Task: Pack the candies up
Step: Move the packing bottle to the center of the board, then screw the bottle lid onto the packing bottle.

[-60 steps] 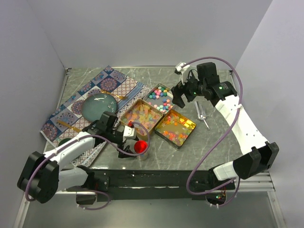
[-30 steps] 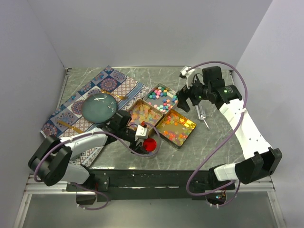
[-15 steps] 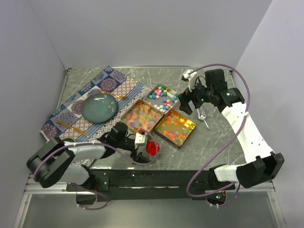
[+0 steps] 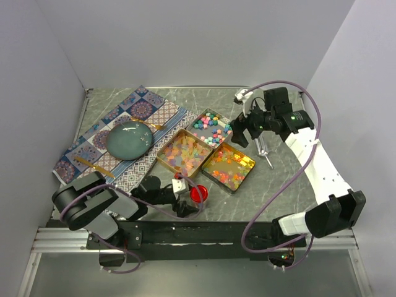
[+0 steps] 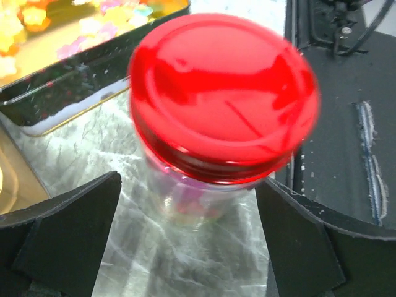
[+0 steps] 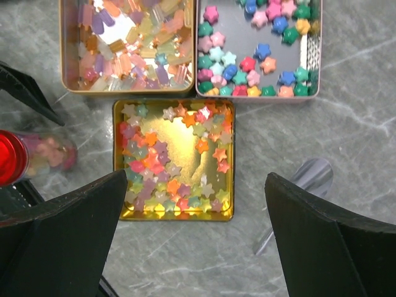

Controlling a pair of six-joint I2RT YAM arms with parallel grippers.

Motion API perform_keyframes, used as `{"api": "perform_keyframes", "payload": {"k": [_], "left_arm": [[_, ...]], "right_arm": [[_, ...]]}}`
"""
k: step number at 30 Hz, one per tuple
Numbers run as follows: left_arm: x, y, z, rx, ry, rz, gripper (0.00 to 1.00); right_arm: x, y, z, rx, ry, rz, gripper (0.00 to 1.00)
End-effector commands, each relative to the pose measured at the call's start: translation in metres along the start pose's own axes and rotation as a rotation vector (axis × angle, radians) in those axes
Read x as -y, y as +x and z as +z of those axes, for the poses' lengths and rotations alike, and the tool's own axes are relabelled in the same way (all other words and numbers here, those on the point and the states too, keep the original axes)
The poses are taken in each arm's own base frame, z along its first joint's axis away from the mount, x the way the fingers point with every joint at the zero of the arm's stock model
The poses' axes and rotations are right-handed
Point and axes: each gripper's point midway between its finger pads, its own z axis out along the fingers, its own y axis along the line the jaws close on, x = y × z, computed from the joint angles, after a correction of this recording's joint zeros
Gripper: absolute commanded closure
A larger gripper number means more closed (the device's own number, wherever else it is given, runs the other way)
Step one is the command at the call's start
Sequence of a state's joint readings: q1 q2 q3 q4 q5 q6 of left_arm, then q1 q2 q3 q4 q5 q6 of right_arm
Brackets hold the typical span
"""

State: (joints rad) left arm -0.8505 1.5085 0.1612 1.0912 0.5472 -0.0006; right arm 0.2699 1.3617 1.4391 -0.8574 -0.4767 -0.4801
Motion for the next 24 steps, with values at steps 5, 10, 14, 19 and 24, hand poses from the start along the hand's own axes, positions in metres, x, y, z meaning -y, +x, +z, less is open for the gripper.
{"api": "perform_keyframes", "payload": {"k": [5, 10, 14, 19, 24], "left_arm": [[0.01, -0.037, 0.001, 0.149, 0.027, 0.148, 0.11], [0.017, -0.032, 0.002, 0.139, 0.066, 0.214, 0.18], [0.019, -0.029, 0.002, 0.125, 0.083, 0.243, 0.27], [0.018, -0.024, 0.003, 0.106, 0.084, 0.254, 0.34], [0.022, -0.018, 0.006, 0.081, 0.119, 0.234, 0.41]], "right_arm": [[-0.046, -0.013, 0.01, 0.045, -0.198, -0.284, 0.0], [-0.102, 0.01, 0.037, 0.033, -0.412, -0.591, 0.0], [-0.132, 0.037, 0.057, 0.042, -0.533, -0.79, 0.0], [-0.155, 0.053, 0.069, 0.068, -0.69, -0.949, 0.0], [-0.18, 0.064, 0.071, 0.113, -0.811, -1.027, 0.0]]}}
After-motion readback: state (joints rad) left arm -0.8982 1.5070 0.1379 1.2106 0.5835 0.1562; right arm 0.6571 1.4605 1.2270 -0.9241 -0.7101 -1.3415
